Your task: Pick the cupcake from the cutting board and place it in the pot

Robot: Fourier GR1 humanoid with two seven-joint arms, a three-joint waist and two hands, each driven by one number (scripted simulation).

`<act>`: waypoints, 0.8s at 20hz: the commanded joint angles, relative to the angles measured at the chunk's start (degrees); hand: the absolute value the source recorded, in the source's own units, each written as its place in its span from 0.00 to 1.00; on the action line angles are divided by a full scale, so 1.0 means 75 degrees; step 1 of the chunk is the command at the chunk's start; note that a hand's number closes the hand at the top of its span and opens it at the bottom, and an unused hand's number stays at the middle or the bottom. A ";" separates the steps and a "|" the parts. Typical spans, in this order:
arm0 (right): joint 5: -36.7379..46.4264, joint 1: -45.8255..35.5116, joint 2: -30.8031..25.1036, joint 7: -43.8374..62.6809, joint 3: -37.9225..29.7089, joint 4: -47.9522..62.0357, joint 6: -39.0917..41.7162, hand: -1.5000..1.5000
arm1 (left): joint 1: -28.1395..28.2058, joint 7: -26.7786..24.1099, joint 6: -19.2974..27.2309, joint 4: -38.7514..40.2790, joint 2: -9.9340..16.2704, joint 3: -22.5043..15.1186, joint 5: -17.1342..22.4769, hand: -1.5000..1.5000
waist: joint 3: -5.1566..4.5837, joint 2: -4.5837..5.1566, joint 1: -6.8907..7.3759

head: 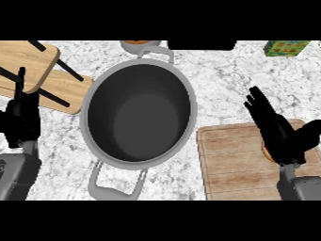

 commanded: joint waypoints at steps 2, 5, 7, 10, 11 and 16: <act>-0.0085 0.0672 -0.0584 0.0240 -0.0834 0.0074 -0.0233 1.00 | 0.0762 0.0209 -0.0299 -0.0162 0.0476 -0.0230 -0.0337 0.50 | -0.0105 -0.0019 -0.0238; 0.0075 0.1438 -0.1292 0.0770 -0.1827 0.0149 -0.1038 1.00 | 0.1370 0.0391 -0.0441 -0.0085 0.0929 -0.0575 -0.0772 0.50 | -0.0104 -0.0065 -0.0476; 0.2543 0.1595 -0.3121 0.0212 -0.1231 0.0462 -0.1013 1.00 | 0.1246 0.0109 -0.0537 -0.0013 0.0810 -0.0540 -0.0655 0.50 | -0.0341 0.0194 -0.0503; 0.3243 0.1937 -0.2921 -0.0812 -0.1947 0.0044 -0.2574 0.00 | 0.1837 0.0367 -0.0768 -0.0141 0.1127 -0.0559 -0.0647 0.50 | -0.0130 -0.0043 -0.0755; 0.3540 0.2160 -0.2643 -0.1061 -0.1757 -0.0070 -0.2919 0.00 | 0.2052 0.0511 -0.0931 -0.0263 0.1230 -0.0578 -0.0565 0.50 | -0.0114 -0.0050 -0.0640; 0.3357 0.3571 -0.1951 -0.1660 -0.1766 -0.1199 -0.3232 0.00 | 0.2231 0.1207 -0.1099 -0.0988 0.1429 -0.0781 -0.0586 0.50 | -0.0107 -0.0071 -0.0480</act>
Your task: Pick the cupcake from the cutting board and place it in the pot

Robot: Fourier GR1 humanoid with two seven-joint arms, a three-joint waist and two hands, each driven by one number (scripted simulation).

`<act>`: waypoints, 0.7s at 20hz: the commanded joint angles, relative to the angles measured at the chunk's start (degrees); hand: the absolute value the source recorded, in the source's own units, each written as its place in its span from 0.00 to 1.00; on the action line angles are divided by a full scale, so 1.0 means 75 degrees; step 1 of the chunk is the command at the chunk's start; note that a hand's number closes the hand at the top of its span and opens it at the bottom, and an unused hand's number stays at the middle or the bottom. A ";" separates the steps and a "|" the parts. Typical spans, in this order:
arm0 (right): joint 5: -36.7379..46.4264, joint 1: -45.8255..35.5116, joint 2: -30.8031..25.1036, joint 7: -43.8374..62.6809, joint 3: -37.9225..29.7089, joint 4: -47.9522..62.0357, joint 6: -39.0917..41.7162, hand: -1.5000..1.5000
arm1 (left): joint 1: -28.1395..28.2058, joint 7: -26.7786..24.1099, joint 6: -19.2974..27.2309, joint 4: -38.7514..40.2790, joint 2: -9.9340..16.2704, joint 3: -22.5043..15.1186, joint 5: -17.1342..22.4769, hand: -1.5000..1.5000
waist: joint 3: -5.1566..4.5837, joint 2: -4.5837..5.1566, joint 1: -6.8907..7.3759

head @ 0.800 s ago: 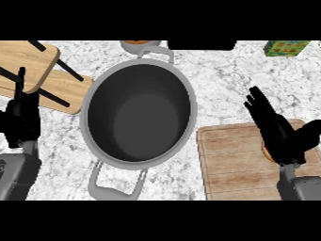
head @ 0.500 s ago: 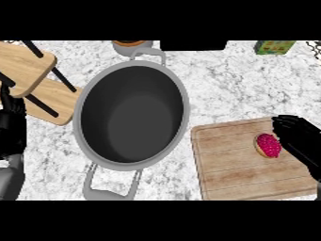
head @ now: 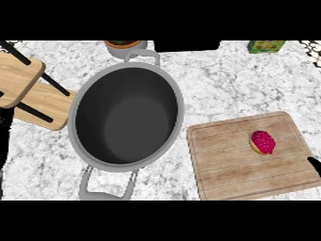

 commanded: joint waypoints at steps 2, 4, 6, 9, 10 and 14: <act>0.0219 0.1088 -0.0407 0.0336 -0.0184 -0.1235 0.0140 0.00 | 0.0817 0.0852 -0.0338 -0.0179 -0.0002 -0.0547 -0.0083 0.50 | -0.0090 0.0093 0.0188; 0.0332 0.0895 -0.0835 0.1273 -0.0013 -0.1563 0.0640 0.00 | 0.0466 0.0890 -0.0283 0.0062 -0.0107 -0.0670 -0.0228 0.50 | -0.0101 0.0145 0.0246; 0.0486 0.1058 -0.1015 0.1752 0.0115 -0.1737 0.0917 0.00 | 0.0211 0.1237 -0.0440 -0.0011 0.0056 -0.0576 -0.0101 0.50 | -0.0095 0.0155 0.0268; 0.0458 0.0645 -0.1539 0.3145 0.0248 -0.2364 0.1564 0.00 | 0.0554 0.1143 -0.0298 -0.0423 -0.0234 -0.0889 -0.0263 0.50 | -0.0105 0.0148 0.0429; 0.0529 0.0440 -0.1643 0.3670 0.0415 -0.2474 0.1771 0.00 | 0.0314 0.1303 -0.0406 -0.0356 0.0073 -0.0560 -0.0140 0.50 | -0.0102 0.0159 0.0473; 0.0467 -0.0250 -0.2175 0.4675 0.1070 -0.1919 0.2907 0.00 | 0.0046 0.1586 -0.0522 -0.0399 0.0006 -0.0771 -0.0168 0.50 | -0.0095 0.0219 0.0674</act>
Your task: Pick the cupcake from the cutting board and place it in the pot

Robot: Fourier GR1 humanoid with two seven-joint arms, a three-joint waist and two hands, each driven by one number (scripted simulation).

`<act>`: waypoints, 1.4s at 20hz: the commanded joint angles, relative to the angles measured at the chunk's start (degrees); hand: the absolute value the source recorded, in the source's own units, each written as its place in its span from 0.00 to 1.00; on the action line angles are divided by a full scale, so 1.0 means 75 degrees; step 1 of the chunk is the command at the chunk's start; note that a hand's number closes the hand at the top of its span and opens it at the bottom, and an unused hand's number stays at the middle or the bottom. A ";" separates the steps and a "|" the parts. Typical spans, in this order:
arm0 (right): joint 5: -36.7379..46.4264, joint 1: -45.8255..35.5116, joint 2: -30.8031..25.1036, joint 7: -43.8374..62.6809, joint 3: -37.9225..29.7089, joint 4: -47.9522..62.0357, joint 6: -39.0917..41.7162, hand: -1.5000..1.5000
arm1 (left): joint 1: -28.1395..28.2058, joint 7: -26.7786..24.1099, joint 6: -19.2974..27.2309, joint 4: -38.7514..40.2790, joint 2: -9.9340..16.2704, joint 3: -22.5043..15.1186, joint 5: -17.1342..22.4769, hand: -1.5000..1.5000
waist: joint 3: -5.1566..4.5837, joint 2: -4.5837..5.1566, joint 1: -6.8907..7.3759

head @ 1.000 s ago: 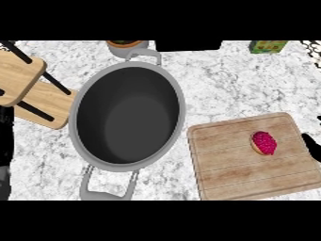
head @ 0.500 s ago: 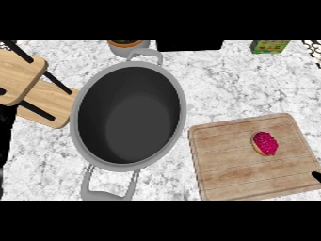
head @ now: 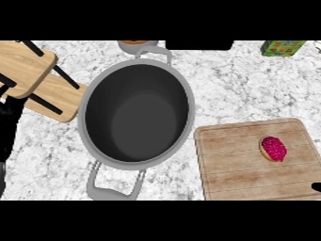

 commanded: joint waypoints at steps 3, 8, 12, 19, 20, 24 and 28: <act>-0.0406 -0.0999 -0.0891 0.2145 0.0685 0.0076 0.1840 0.00 | 0.0306 0.0397 -0.0181 0.0200 -0.0179 -0.0452 -0.0167 0.50 | -0.0046 0.0076 0.0190; -0.1201 -0.2141 -0.0716 0.3599 0.1397 0.0459 0.2954 0.00 | 0.0534 0.0159 -0.0344 0.0092 -0.0221 -0.0487 -0.0179 0.50 | -0.0041 0.0080 0.0374; -0.1297 -0.3053 -0.0260 0.4427 0.1901 0.0664 0.3281 0.00 | 0.0580 0.0315 -0.0307 0.0007 -0.0218 -0.0366 -0.0228 0.50 | -0.0033 0.0042 0.0250; -0.0995 -0.3792 0.0209 0.4648 0.2326 0.1657 0.3595 0.00 | 0.0903 0.0325 -0.0307 -0.0276 -0.0291 -0.0220 -0.0290 0.50 | -0.0026 0.0015 0.0122; -0.0912 -0.3635 0.0103 0.4310 0.2326 0.1743 0.3688 0.00 | 0.0579 0.0344 -0.0314 0.0085 -0.0385 -0.0245 -0.0346 0.50 | -0.0026 0.0024 0.0000; -0.0763 -0.4268 0.0551 0.4598 0.2611 0.2397 0.3737 0.00 | 0.0559 0.0306 -0.0324 0.0102 -0.0451 -0.0219 -0.0441 0.50 | -0.0028 0.0034 0.0026; -0.0703 -0.4313 0.0690 0.4470 0.2728 0.2657 0.3853 0.00 | 0.0804 0.0418 -0.0290 -0.0170 -0.0459 -0.0081 -0.0461 0.50 | -0.0025 0.0015 -0.0006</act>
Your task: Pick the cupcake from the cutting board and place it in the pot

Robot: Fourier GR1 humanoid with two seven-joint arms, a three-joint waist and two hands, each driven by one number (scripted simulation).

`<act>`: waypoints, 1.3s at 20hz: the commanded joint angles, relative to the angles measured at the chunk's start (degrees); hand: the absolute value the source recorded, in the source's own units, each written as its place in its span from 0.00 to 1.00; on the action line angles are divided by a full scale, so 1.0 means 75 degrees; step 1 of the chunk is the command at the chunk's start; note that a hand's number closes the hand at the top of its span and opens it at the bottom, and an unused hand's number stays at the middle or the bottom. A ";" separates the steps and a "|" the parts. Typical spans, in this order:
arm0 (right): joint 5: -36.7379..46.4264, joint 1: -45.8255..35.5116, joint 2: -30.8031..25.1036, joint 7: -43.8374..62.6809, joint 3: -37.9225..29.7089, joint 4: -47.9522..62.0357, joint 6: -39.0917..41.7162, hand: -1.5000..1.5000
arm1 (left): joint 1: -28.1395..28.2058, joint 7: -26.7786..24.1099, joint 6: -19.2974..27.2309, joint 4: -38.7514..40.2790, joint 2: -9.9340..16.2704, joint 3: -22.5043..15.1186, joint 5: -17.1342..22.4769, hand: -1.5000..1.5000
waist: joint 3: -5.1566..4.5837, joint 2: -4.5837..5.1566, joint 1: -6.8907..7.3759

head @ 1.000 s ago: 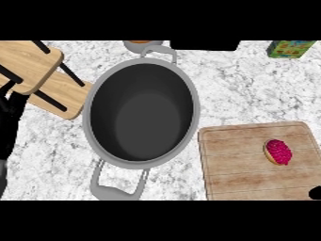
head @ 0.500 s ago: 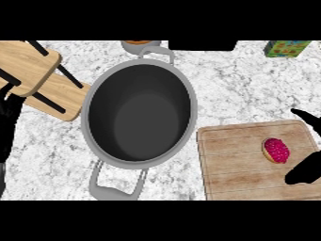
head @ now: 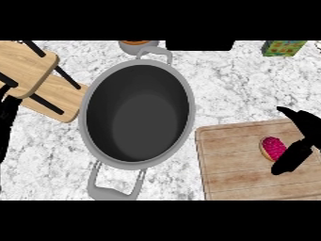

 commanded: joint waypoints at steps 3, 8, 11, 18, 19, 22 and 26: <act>0.0073 -0.0649 0.0440 0.0786 0.0220 0.0693 0.0425 0.00 | 0.0685 -0.0100 -0.0302 0.0402 -0.0338 -0.0331 -0.0071 0.50 | -0.0087 0.0081 0.0029; 0.0768 0.0037 0.0600 -0.0257 0.0526 0.1212 -0.0011 0.00 | 0.0518 0.0090 -0.0289 0.0456 -0.0403 -0.0267 -0.0155 0.50 | -0.0078 0.0074 -0.0103; 0.0803 -0.0322 0.0665 -0.0257 0.0311 0.1590 0.0093 0.00 | 0.0864 0.0132 -0.0315 0.0022 -0.0444 -0.0269 -0.0179 0.50 | -0.0077 0.0057 -0.0044; 0.1099 -0.0330 0.1136 -0.0255 0.0360 0.1822 0.0005 0.00 | 0.0702 0.0283 -0.0759 0.0029 -0.0249 0.0156 0.0110 0.50 | -0.0080 0.0051 -0.0084; 0.1161 -0.0045 0.1080 -0.0247 0.0305 0.1584 -0.0121 0.00 | 0.0657 0.0456 -0.0426 -0.0026 -0.0373 -0.0015 -0.0263 0.50 | -0.0079 0.0041 -0.0143; 0.1102 -0.0409 0.1013 -0.0674 0.0315 0.2037 0.0471 1.00 | 0.0779 0.0205 -0.0620 0.0003 -0.0543 -0.0064 -0.0158 0.50 | -0.0080 0.0057 -0.0094; 0.1510 -0.0129 0.0974 -0.1304 0.0359 0.1905 0.0224 1.00 | 0.1133 0.0154 -0.0548 -0.0339 -0.0511 0.0064 -0.0316 0.50 | -0.0077 0.0034 -0.0089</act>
